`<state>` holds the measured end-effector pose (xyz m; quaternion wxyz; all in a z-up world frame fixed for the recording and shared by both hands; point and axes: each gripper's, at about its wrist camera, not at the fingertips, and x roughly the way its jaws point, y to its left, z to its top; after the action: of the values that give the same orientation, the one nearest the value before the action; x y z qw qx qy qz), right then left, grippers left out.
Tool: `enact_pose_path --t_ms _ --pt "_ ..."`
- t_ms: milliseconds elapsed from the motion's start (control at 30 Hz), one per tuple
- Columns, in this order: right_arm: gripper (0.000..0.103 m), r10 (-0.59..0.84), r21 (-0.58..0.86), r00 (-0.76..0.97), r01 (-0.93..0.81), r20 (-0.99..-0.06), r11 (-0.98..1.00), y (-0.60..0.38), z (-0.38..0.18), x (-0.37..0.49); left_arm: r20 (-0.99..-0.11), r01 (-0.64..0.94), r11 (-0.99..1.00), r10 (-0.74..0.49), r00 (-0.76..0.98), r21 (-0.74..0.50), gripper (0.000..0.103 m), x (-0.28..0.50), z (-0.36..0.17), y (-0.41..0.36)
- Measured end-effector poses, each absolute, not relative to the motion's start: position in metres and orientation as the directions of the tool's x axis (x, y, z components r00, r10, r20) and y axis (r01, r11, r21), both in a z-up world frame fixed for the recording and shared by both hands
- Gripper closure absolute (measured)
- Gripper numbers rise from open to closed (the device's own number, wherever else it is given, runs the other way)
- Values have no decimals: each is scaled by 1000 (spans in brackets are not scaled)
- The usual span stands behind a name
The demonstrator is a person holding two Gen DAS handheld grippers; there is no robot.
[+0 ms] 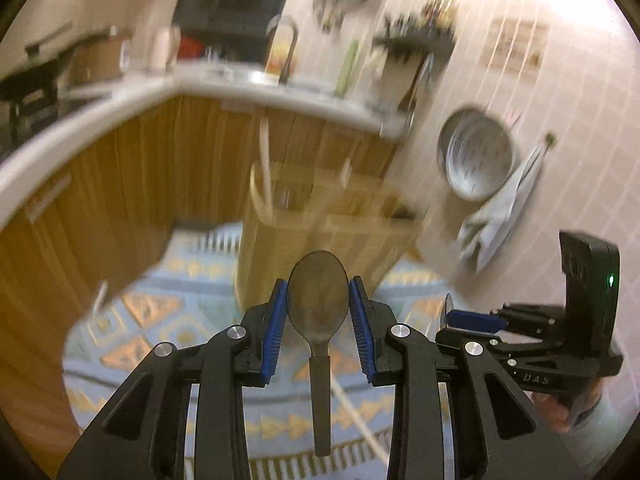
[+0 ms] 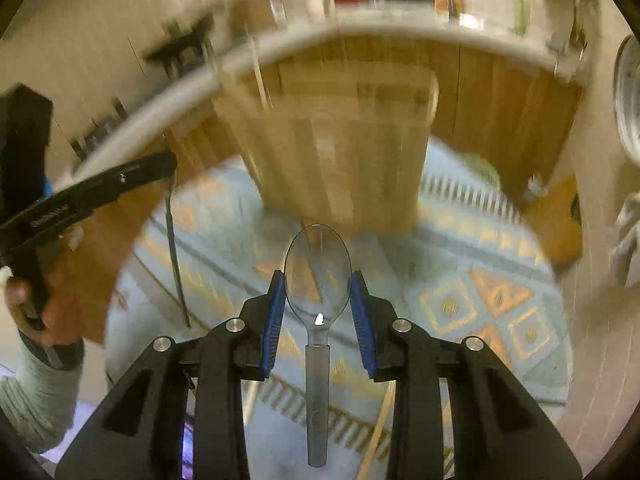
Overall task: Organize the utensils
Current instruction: 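Lift both held spoons toward the beige holder, then lower both spoons into the beige holder and open both grippers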
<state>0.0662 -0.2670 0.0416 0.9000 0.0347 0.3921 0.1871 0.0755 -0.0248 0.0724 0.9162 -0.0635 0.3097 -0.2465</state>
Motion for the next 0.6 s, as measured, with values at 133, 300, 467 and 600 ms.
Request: enact_pose_path --t_ms 133,300,467,600 --pt "73 387 239 673 -306 -631 922 -283 77 80 -462 433 849 -528 713 -303 74 76 110 -26" --pt "73 369 193 776 -315 -511 929 -281 118 89 -314 420 876 -479 820 -238 74 82 159 -36" --pt "73 297 154 874 -256 -385 954 -282 162 105 -196 437 847 -504 841 -304 74 102 191 -42" --pt "73 180 127 951 -152 -251 980 -290 180 122 -131 427 855 -479 868 -293 74 114 197 -62"
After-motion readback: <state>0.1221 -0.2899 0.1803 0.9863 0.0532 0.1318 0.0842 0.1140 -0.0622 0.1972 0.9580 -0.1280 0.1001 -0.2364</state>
